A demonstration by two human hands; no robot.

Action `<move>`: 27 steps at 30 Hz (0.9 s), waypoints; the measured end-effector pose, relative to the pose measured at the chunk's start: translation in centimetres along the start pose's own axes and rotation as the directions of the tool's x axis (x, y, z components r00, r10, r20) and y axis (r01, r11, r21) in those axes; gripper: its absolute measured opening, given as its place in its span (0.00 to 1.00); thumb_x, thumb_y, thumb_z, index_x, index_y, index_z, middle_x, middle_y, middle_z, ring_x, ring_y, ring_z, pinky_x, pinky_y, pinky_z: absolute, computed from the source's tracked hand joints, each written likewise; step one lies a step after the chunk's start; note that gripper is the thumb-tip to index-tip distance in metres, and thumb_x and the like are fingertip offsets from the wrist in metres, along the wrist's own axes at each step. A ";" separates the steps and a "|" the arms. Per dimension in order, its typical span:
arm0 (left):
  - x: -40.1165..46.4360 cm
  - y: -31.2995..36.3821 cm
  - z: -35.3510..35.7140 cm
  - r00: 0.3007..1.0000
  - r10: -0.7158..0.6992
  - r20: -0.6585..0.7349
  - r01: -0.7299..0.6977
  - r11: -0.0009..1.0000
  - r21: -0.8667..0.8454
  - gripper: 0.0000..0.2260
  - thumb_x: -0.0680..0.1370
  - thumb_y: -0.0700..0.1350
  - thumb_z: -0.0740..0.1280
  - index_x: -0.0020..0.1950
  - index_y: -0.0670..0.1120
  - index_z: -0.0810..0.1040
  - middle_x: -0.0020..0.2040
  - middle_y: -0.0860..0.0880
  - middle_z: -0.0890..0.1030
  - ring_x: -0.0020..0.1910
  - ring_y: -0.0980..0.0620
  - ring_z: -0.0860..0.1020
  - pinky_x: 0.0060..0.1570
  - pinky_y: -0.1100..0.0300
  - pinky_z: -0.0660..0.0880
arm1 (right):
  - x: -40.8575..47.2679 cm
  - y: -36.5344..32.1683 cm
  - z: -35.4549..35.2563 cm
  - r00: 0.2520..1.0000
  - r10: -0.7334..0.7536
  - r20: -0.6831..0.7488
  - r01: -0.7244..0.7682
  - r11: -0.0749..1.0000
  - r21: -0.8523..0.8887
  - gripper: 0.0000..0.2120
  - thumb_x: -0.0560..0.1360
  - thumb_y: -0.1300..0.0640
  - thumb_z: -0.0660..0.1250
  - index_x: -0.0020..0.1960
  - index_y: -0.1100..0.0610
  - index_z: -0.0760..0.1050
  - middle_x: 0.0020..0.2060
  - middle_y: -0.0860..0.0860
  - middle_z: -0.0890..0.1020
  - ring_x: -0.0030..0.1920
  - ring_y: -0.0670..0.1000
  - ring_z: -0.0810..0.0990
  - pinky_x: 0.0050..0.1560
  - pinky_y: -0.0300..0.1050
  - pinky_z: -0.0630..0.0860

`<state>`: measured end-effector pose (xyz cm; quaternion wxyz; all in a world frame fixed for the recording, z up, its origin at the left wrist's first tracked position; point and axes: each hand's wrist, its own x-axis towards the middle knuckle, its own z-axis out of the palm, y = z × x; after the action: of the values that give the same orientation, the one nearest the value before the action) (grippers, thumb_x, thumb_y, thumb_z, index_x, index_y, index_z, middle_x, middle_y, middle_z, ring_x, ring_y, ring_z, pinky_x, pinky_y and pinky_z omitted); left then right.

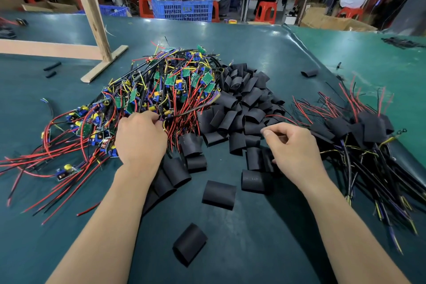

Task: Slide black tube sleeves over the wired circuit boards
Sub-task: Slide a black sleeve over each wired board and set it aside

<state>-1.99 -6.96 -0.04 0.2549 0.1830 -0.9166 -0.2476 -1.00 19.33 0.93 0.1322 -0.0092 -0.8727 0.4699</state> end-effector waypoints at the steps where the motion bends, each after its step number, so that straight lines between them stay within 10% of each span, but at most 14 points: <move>1: 0.0 0.1 -0.1 1.000 0.007 -0.024 -0.007 1.000 0.002 0.09 0.79 0.42 0.66 0.55 0.44 0.84 0.50 0.40 0.82 0.54 0.36 0.75 0.47 0.46 0.75 | 0.0 0.0 0.0 1.000 -0.008 0.000 0.008 1.000 0.007 0.06 0.77 0.55 0.68 0.44 0.49 0.82 0.29 0.35 0.79 0.36 0.36 0.78 0.45 0.55 0.82; 7: 0.0 0.9 -1.1 0.895 0.143 -0.423 -0.203 0.974 -0.101 0.08 0.81 0.42 0.62 0.54 0.42 0.80 0.51 0.41 0.80 0.51 0.39 0.73 0.50 0.49 0.67 | -0.2 -0.5 -0.1 0.997 -0.069 -0.021 0.070 0.996 0.057 0.06 0.78 0.56 0.68 0.43 0.48 0.82 0.33 0.36 0.81 0.38 0.39 0.80 0.40 0.50 0.82; 13: -2.3 3.5 -2.0 0.556 0.541 -0.631 -0.755 0.647 -0.111 0.04 0.79 0.39 0.69 0.52 0.42 0.84 0.47 0.52 0.83 0.43 0.45 0.78 0.48 0.51 0.74 | -1.5 -2.4 0.9 0.933 -0.102 0.346 -0.153 0.755 0.637 0.13 0.71 0.62 0.73 0.56 0.57 0.80 0.44 0.54 0.85 0.35 0.49 0.82 0.23 0.37 0.70; 17: -5.3 5.9 -0.7 0.586 0.660 -0.470 -0.808 0.429 -0.404 0.04 0.74 0.32 0.74 0.48 0.37 0.84 0.49 0.48 0.83 0.48 0.49 0.81 0.50 0.53 0.78 | -2.5 -3.1 2.1 0.837 -0.323 0.441 -0.097 0.706 0.702 0.24 0.74 0.66 0.70 0.68 0.56 0.72 0.49 0.52 0.83 0.44 0.51 0.83 0.38 0.44 0.80; 27: -4.8 5.6 -0.2 0.726 0.667 -0.166 -0.616 0.525 -0.587 0.16 0.76 0.46 0.72 0.62 0.41 0.78 0.55 0.45 0.81 0.52 0.48 0.79 0.56 0.50 0.76 | -1.8 -3.5 1.8 0.956 -0.137 0.261 -0.139 0.570 0.809 0.06 0.72 0.56 0.69 0.44 0.52 0.85 0.39 0.56 0.86 0.36 0.53 0.86 0.36 0.41 0.81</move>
<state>0.79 -0.31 1.39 0.3358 -0.2686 -0.7979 -0.4224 0.66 15.61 2.46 -0.0106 0.1225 -0.5642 0.8164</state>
